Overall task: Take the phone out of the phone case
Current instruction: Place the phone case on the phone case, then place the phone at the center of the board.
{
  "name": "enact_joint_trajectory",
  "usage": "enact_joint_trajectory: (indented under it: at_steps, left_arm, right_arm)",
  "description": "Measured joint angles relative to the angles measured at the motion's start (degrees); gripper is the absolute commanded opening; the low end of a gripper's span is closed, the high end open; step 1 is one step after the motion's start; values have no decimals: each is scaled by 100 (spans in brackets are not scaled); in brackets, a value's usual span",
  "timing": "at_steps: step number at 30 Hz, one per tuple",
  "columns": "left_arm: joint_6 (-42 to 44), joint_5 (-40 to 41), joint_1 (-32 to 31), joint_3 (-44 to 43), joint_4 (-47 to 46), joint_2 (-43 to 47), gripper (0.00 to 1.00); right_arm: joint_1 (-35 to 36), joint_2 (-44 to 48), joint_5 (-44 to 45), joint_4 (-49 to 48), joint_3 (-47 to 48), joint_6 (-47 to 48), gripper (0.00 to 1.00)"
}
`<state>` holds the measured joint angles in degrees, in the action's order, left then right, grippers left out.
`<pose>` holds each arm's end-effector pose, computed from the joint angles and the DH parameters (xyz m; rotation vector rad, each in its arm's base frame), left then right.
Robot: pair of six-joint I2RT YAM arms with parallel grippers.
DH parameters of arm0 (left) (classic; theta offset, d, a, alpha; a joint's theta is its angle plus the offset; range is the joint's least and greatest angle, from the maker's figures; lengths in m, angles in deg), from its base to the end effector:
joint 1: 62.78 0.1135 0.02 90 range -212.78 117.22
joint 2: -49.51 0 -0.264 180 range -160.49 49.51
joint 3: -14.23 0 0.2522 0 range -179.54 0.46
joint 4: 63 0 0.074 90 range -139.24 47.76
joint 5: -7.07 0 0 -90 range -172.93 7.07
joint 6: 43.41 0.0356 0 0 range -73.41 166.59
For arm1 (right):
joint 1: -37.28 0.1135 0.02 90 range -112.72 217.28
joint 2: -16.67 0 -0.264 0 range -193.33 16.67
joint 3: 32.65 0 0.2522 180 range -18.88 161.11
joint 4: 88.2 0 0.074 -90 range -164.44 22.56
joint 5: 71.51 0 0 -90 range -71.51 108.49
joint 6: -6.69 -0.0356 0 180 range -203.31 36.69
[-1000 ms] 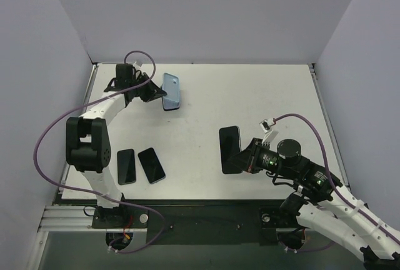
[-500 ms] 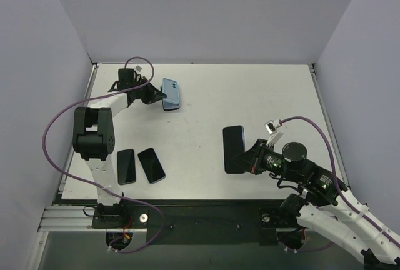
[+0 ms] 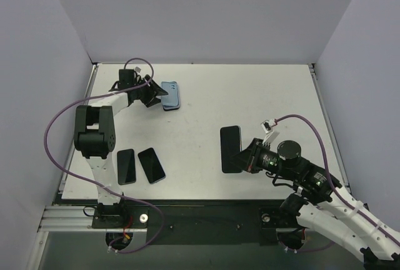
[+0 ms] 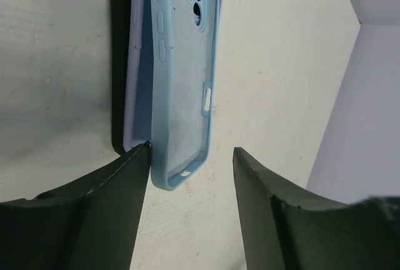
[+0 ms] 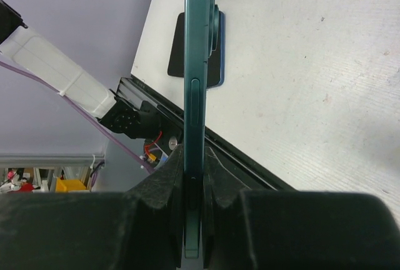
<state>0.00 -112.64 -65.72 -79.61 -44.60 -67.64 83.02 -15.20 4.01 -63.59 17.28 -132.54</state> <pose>0.4489 -0.0407 0.1788 -0.6242 2.3223 -1.0235 0.0937 0.1089 0.3187 -0.1567 1.8991 1.4071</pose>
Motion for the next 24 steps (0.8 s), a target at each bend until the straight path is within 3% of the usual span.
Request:
enact_joint_trajectory:
  at_steps: [8, 16, 19, 24]
  left_arm:
    - [439, 514, -42, -575, 984, -9, 83]
    - [1010, 1526, -343, -1241, 2218, 61, 85]
    - [1139, 1967, -378, -960, 2389, 501, 85]
    - [1397, 2387, -361, -358, 2518, 2109, 85]
  right_arm:
    - [11, -361, -98, -332, -166, -92, 0]
    - [227, -896, -101, -763, -203, -168, 0]
    - [435, -1272, -35, -1010, -203, -170, 0]
    - [955, -2592, 96, -1659, -153, -166, 0]
